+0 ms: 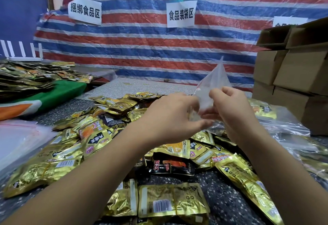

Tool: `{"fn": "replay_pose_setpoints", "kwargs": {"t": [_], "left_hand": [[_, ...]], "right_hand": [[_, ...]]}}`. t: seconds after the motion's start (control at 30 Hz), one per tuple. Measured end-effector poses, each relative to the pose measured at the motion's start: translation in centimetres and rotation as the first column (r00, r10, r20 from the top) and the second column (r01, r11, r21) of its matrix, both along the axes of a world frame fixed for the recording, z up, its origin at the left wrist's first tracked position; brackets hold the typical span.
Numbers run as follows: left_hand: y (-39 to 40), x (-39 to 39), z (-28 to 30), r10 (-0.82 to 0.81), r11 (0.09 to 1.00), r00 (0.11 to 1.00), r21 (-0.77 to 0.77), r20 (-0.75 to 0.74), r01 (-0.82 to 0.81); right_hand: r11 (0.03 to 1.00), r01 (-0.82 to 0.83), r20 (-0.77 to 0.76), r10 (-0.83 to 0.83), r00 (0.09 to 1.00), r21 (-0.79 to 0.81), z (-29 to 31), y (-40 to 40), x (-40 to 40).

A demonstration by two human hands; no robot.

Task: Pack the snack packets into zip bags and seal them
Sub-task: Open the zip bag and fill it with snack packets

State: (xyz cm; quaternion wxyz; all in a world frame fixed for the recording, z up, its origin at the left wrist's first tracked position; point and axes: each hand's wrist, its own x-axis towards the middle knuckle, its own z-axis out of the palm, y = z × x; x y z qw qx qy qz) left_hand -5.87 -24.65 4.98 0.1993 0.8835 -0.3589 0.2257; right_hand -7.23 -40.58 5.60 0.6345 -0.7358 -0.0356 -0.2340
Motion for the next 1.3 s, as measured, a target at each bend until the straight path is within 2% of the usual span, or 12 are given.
{"fn": "replay_pose_setpoints", "kwargs": {"t": [0.13,0.27,0.33,0.4,0.47,0.53,0.6,0.7,0.83,0.93,1.17,1.3], "left_hand": [[0.2,0.5,0.3,0.036,0.992,0.992,-0.121,0.117,-0.022],[1.6,1.1,1.9,0.017,0.925,0.989,-0.377,0.15,0.041],[2.6,1.4,2.8,0.022,0.863,0.986,-0.501,0.163,0.064],[3.4,1.5,3.4,0.033,0.785,0.989,-0.615,0.147,0.065],[3.8,1.6,3.8,0.007,0.704,0.996,-0.708,0.085,0.056],[4.0,1.8,3.9,-0.061,0.66,0.998,-0.75,0.005,0.044],[4.1,1.8,3.8,-0.114,0.654,0.992,-0.756,-0.062,0.027],[3.9,1.8,3.6,-0.148,0.672,0.983,-0.74,-0.111,0.018],[4.1,1.8,3.6,-0.192,0.718,0.961,-0.696,-0.197,0.001],[4.2,1.8,3.4,-0.255,0.771,0.923,-0.636,-0.288,0.014],[3.6,1.9,2.7,-0.255,0.859,0.928,-0.505,-0.272,0.088],[3.6,2.0,2.6,-0.264,0.871,0.928,-0.478,-0.262,0.112]], "right_hand": [[0.983,-0.087,0.019,0.085,0.996,0.163,0.7,0.0,-0.4],[0.972,-0.113,0.204,0.07,0.976,0.206,1.5,-0.7,-0.9],[0.975,-0.047,0.245,-0.008,0.969,0.217,1.6,-1.3,-0.7],[0.977,0.116,0.239,-0.157,0.958,0.177,1.4,-1.9,-0.3],[0.962,0.257,0.193,-0.271,0.943,0.097,0.9,-2.4,0.3],[0.952,0.3,0.108,-0.294,0.95,-0.053,0.1,-2.7,1.1],[0.926,0.275,0.014,-0.281,0.96,-0.257,-0.9,-2.8,2.0],[0.792,0.172,-0.059,-0.253,0.966,-0.586,-2.7,-2.9,3.0],[0.593,-0.031,-0.152,-0.157,0.976,-0.805,-5.4,-3.0,3.8],[0.456,-0.149,-0.226,-0.118,0.967,-0.877,-7.3,-2.9,4.7],[0.369,-0.113,-0.174,-0.138,0.975,-0.923,-8.8,-3.2,5.4],[0.436,-0.128,-0.205,-0.135,0.969,-0.891,-8.2,-3.7,5.5]]}}
